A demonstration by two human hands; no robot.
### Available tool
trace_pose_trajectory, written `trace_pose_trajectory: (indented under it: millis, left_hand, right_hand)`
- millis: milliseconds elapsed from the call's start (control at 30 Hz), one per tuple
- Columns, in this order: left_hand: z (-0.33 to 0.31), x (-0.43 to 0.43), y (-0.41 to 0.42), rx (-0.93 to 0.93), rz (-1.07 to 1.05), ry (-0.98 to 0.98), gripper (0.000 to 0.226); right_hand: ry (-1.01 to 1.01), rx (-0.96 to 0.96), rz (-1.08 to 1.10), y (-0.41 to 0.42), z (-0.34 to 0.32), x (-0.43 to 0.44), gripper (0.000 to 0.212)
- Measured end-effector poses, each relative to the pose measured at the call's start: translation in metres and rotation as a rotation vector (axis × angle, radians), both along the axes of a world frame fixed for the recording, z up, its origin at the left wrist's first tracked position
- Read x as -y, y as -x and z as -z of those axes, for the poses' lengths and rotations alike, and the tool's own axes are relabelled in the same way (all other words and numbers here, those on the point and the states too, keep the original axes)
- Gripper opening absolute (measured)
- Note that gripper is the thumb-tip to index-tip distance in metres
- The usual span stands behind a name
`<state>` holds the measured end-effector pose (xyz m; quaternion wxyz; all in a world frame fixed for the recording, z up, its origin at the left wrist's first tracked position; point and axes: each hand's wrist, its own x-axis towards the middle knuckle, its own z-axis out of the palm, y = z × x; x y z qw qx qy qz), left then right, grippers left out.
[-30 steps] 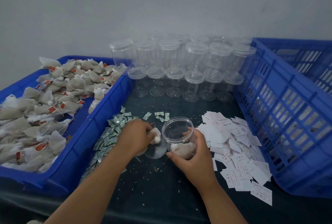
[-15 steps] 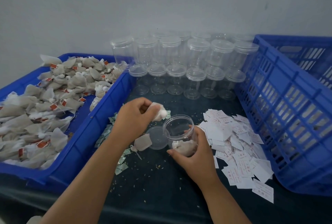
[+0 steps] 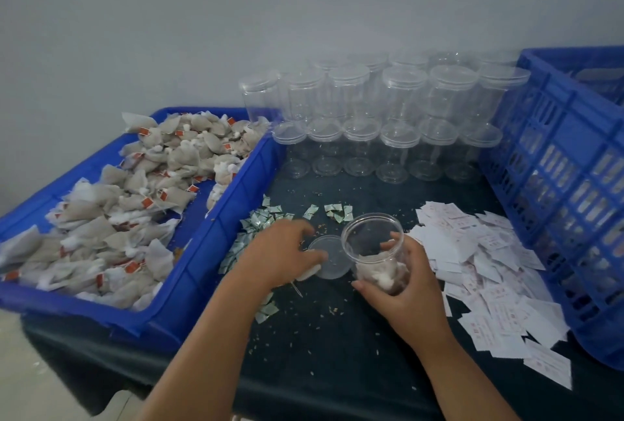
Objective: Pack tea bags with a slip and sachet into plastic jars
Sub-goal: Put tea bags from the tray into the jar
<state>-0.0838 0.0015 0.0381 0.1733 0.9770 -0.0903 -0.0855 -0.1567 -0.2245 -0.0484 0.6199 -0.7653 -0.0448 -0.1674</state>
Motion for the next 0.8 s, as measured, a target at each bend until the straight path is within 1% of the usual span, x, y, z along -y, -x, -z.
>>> trace_pose_trajectory:
  millis: [33, 67, 100, 167, 233, 300, 367, 433, 467, 500, 600, 633, 667, 700, 767, 800]
  left_hand:
    - [0.006, -0.005, 0.001, -0.059, 0.012, -0.100, 0.054]
    - [0.012, -0.007, 0.002, -0.085, 0.017, -0.151, 0.054]
    - [0.017, -0.008, 0.004, -0.082, 0.012, -0.153, 0.050]
    - [0.023, -0.008, 0.004, -0.036, -0.011, -0.088, 0.035]
    - [0.021, -0.009, 0.004, 0.009, -0.072, 0.059, 0.020]
    - [0.009, -0.006, 0.005, 0.085, -0.114, 0.295, 0.010]
    - [-0.014, 0.003, 0.010, 0.194, -0.101, 0.528, 0.011]
    - [-0.036, 0.015, 0.016, 0.206, -0.018, 0.718, 0.019]
    - [-0.042, 0.021, 0.020, 0.168, 0.035, 0.732, 0.025]
    - [-0.045, 0.029, 0.022, 0.129, 0.084, 0.679, 0.028]
    - [-0.039, 0.048, 0.025, 0.117, 0.218, 0.313, 0.020]
    - [-0.037, 0.051, 0.025, 0.111, 0.244, 0.278, 0.018]
    - [-0.036, 0.051, 0.025, 0.101, 0.263, 0.309, 0.018]
    - [-0.039, 0.048, 0.026, 0.104, 0.262, 0.380, 0.017]
    - [-0.049, 0.032, 0.026, 0.184, 0.194, 0.507, 0.011]
    - [-0.055, 0.019, 0.024, 0.237, 0.139, 0.526, 0.008]
  right_hand:
    - [0.004, 0.000, -0.003, -0.001, -0.001, 0.000, 0.083]
    - [0.010, 0.001, -0.006, -0.001, -0.001, 0.000, 0.082]
    - [0.014, -0.002, -0.009, -0.001, -0.001, 0.000, 0.082]
    - [0.010, -0.011, -0.011, 0.000, 0.000, 0.000, 0.081]
    - [0.008, -0.011, -0.006, 0.000, 0.000, 0.000, 0.082]
    - [0.019, -0.011, -0.001, 0.000, 0.001, 0.000, 0.083]
    - [0.031, -0.010, 0.000, 0.000, 0.001, 0.000, 0.084]
    - [0.050, -0.007, -0.001, 0.000, 0.002, 0.000, 0.085]
    - [0.055, -0.006, -0.002, 0.000, 0.002, 0.000, 0.085]
    - [0.052, -0.003, -0.006, 0.001, 0.001, -0.001, 0.084]
    - [0.037, 0.013, -0.021, 0.002, 0.001, 0.000, 0.084]
    - [0.035, 0.018, -0.026, 0.002, 0.001, 0.000, 0.085]
    - [0.033, 0.021, -0.032, 0.003, 0.001, 0.000, 0.084]
    - [0.031, 0.024, -0.037, 0.003, 0.000, -0.001, 0.083]
    - [0.036, 0.026, -0.041, 0.003, 0.000, -0.001, 0.082]
    - [0.041, 0.023, -0.044, 0.003, 0.000, -0.001, 0.081]
